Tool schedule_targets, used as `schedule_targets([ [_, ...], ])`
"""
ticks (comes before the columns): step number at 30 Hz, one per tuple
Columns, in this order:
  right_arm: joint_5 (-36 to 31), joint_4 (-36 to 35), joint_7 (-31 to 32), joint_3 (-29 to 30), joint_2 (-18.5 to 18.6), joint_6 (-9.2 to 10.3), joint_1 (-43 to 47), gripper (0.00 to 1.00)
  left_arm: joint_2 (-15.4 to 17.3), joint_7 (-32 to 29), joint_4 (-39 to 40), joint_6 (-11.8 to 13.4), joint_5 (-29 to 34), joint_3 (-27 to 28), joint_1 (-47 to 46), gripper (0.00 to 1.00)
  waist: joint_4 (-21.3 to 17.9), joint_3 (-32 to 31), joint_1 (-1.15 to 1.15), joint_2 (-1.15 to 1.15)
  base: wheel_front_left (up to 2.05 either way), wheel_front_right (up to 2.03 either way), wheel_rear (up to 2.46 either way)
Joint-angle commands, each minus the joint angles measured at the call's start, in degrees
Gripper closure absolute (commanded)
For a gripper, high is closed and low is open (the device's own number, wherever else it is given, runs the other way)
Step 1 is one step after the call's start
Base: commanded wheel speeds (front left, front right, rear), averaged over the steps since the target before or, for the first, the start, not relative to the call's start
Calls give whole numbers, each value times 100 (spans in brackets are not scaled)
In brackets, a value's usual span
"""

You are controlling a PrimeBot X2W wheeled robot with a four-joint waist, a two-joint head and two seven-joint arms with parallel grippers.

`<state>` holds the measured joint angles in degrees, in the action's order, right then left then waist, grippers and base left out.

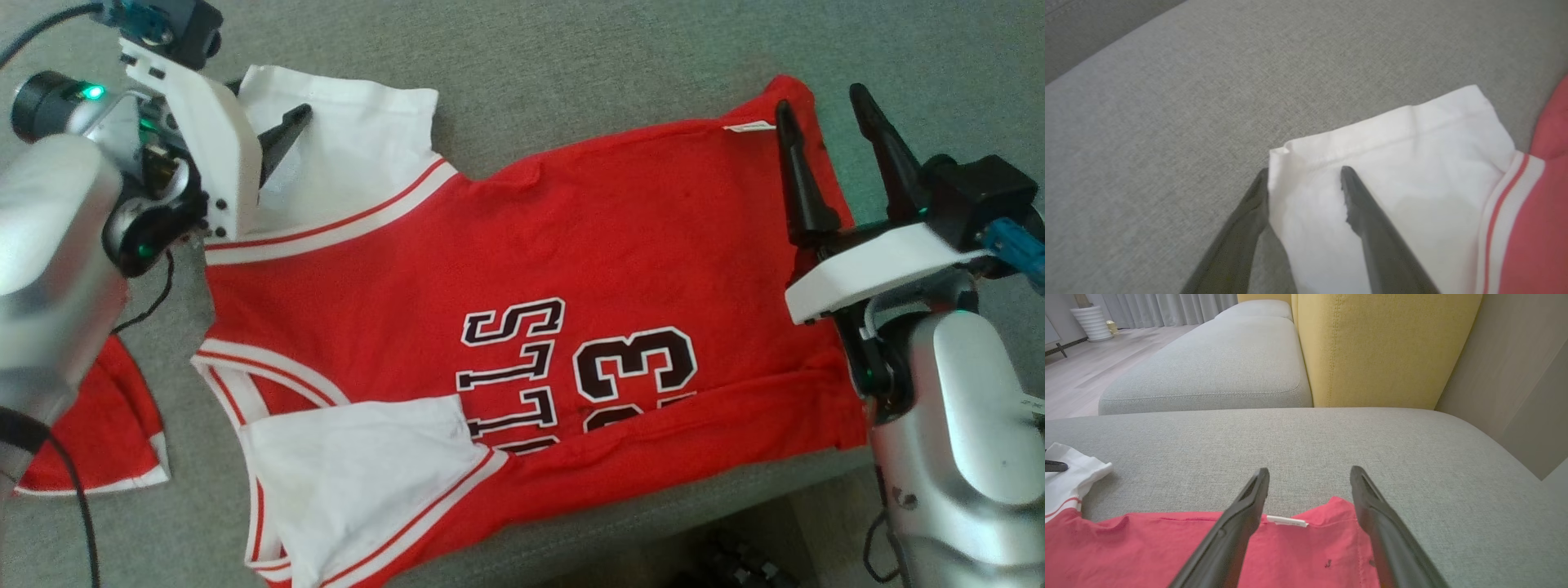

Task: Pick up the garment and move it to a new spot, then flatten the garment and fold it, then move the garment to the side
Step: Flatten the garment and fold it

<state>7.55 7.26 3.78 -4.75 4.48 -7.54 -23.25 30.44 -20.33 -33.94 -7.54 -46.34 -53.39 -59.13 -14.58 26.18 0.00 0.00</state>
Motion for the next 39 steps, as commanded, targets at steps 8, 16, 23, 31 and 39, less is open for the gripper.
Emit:
schedule_targets([
  [8, 4, -70, 41, 148, 17, 5, -246, 0, 136, 524, -161, 6, -298, 23, -472, 100, 229, -34, 0, 0, 0, 0, 0],
  [16, 251, 407, 628, 646, 143, 5, -396, 0, 76, 1199, 171, 6, -755, 61, -416, 100, 716, -235, 0, 0, 0, 0, 0],
  [23, 41, 1149, 1405, 1187, 483, 5, -606, 0, 223, 1411, 1029, 6, -869, -158, -40, 100, 1178, -367, 0, 0, 0, 0, 0],
  [31, -147, 1704, 1987, 1303, 744, 5, -906, 0, 311, 1487, 1683, 186, -866, -204, 236, 100, 1343, -345, 0, 0, 0, 0, 0],
  [39, -173, 2071, 2323, 1234, 846, 5, -1110, 100, 423, 1507, 1889, 310, -877, -181, 319, 100, 1383, -322, 0, 0, 0, 0, 0],
])
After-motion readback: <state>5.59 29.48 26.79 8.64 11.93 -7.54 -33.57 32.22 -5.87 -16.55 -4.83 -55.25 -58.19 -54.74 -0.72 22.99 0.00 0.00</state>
